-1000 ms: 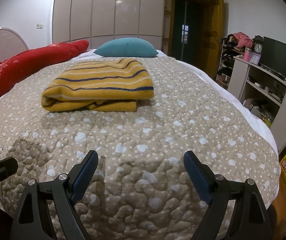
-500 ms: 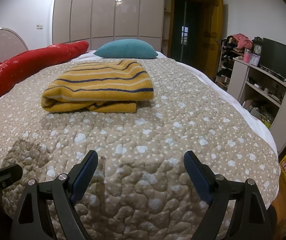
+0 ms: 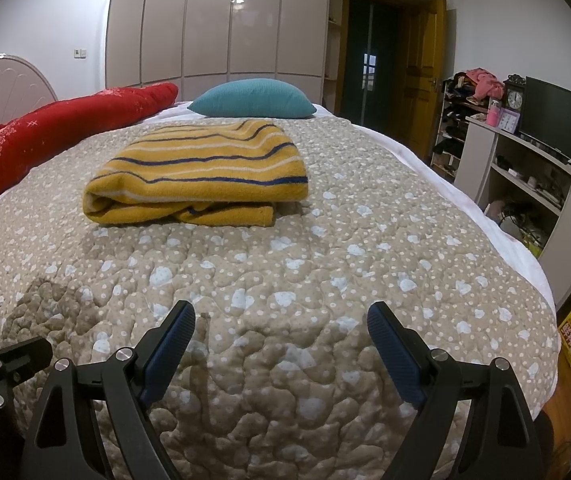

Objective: Fold small clothes

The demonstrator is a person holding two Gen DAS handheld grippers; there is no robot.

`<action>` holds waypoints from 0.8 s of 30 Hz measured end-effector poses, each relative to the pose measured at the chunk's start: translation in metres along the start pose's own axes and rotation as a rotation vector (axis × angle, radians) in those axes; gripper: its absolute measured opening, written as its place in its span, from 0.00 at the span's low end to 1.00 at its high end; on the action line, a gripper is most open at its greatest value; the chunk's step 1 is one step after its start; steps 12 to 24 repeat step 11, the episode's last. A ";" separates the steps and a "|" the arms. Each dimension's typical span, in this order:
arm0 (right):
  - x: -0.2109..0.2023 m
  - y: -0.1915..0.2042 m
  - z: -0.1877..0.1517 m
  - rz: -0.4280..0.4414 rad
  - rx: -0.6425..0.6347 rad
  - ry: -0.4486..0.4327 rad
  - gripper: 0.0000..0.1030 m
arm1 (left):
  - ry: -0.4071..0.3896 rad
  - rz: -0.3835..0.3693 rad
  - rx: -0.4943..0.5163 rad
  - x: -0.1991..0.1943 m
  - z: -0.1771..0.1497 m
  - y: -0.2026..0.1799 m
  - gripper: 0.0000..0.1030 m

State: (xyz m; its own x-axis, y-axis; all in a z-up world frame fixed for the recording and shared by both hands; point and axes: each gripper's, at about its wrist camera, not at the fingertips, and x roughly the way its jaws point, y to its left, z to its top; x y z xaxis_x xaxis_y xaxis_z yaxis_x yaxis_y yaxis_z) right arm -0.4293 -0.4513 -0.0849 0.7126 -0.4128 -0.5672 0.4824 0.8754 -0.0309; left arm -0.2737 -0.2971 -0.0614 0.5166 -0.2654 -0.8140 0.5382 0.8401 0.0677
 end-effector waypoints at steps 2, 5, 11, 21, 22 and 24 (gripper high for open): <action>-0.001 0.000 0.000 0.001 0.001 -0.007 0.88 | 0.005 -0.004 -0.004 0.001 0.000 0.000 1.00; 0.000 0.001 0.001 0.003 -0.002 -0.008 0.89 | 0.010 -0.009 -0.013 0.004 -0.001 0.002 1.00; 0.003 0.003 -0.001 0.011 -0.009 0.004 0.89 | 0.020 -0.026 -0.023 0.008 -0.002 0.006 1.00; 0.003 0.003 -0.001 0.011 -0.009 0.004 0.89 | 0.020 -0.026 -0.023 0.008 -0.002 0.006 1.00; 0.003 0.003 -0.001 0.011 -0.009 0.004 0.89 | 0.020 -0.026 -0.023 0.008 -0.002 0.006 1.00; 0.003 0.003 -0.001 0.011 -0.009 0.004 0.89 | 0.020 -0.026 -0.023 0.008 -0.002 0.006 1.00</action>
